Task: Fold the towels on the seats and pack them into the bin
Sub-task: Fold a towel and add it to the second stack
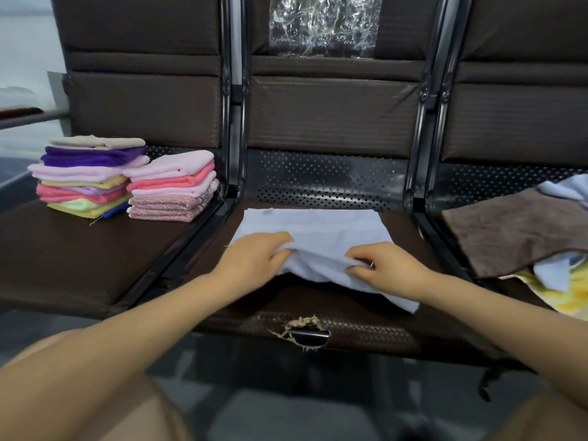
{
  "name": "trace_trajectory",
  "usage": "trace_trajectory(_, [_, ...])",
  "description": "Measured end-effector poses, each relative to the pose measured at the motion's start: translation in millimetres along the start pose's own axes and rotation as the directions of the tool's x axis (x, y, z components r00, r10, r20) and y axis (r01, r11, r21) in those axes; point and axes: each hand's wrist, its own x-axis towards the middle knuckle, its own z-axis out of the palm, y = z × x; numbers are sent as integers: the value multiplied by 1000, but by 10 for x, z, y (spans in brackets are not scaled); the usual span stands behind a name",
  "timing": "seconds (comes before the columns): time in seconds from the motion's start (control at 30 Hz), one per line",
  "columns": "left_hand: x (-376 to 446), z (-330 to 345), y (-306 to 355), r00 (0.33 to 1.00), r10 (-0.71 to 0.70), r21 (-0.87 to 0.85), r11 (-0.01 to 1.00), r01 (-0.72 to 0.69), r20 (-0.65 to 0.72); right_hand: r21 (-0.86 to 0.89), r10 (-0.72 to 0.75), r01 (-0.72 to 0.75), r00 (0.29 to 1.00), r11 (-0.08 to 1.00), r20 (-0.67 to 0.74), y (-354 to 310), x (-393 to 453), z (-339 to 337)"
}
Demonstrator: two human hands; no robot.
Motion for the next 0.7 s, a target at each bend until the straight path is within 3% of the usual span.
trace_trajectory(0.1, [135, -154, -168, 999, 19, 143, 990, -14, -34, 13, 70, -70, 996, 997, -50, 164, 31, -122])
trace_trajectory(0.27, [115, -227, -477, 986, 4, 251, 967, -46, 165, 113, 213, -199, 968, 973, -129, 379, 12, -296])
trace_trajectory(0.43, [-41, -322, -649, 981, -113, 15, 994, 112, 161, 141, 295, -278, 948, 950, -122, 493, -106, -418])
trace_trajectory(0.6, [-328, -365, -559, 989, -139, -314, 942, 116, -50, 415, 288, -271, 957, 869, 23, 345, -287, -446])
trace_trajectory(0.7, [-511, -300, -535, 988, -147, -388, 910, 149, 36, 478, 270, -317, 948, 819, 168, 274, -376, -387])
